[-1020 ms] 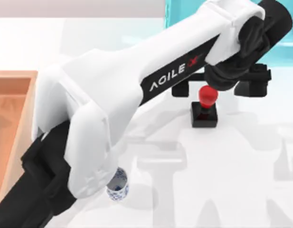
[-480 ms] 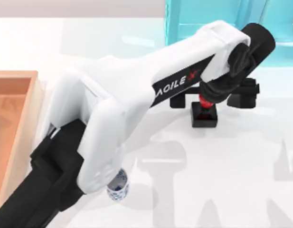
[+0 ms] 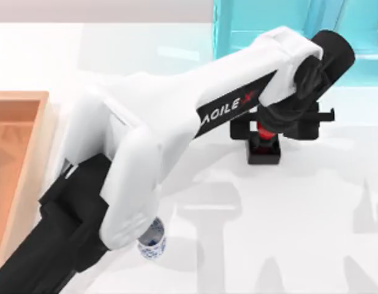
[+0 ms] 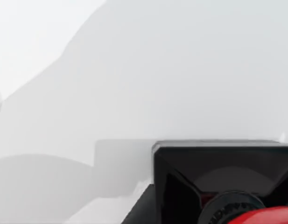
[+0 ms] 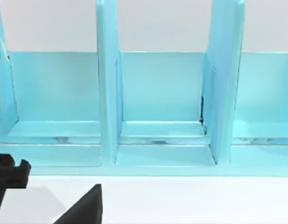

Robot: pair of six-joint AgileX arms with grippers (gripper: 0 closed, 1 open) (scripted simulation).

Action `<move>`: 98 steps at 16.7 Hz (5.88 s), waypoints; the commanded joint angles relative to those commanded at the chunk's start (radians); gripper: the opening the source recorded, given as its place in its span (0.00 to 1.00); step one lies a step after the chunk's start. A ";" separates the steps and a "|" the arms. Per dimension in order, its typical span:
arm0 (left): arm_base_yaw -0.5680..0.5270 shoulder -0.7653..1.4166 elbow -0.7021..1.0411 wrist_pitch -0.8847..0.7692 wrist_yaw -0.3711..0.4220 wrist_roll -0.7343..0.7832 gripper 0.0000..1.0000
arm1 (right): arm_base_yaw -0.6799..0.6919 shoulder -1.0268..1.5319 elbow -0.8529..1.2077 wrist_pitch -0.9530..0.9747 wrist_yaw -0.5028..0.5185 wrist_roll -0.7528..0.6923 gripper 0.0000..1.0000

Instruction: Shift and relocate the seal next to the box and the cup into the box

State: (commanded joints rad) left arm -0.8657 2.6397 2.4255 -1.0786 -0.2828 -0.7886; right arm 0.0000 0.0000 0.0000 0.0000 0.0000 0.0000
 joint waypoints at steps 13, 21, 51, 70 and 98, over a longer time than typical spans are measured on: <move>0.000 0.000 0.000 0.000 0.000 0.000 0.00 | 0.000 0.000 0.000 0.000 0.000 0.000 1.00; 0.056 -0.169 -0.142 -0.006 0.016 0.060 0.00 | 0.000 0.000 0.000 0.000 0.000 0.000 1.00; 0.444 -1.124 -1.200 0.170 0.141 0.427 0.00 | 0.000 0.000 0.000 0.000 0.000 0.000 1.00; 0.467 -1.024 -1.353 0.427 0.150 0.451 0.23 | 0.000 0.000 0.000 0.000 0.000 0.000 1.00; 0.460 -1.048 -1.060 0.097 0.147 0.445 1.00 | 0.000 0.000 0.000 0.000 0.000 0.000 1.00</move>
State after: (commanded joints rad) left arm -0.4055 1.5918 1.3653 -0.9819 -0.1354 -0.3431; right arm 0.0000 0.0000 0.0000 0.0000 0.0000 0.0000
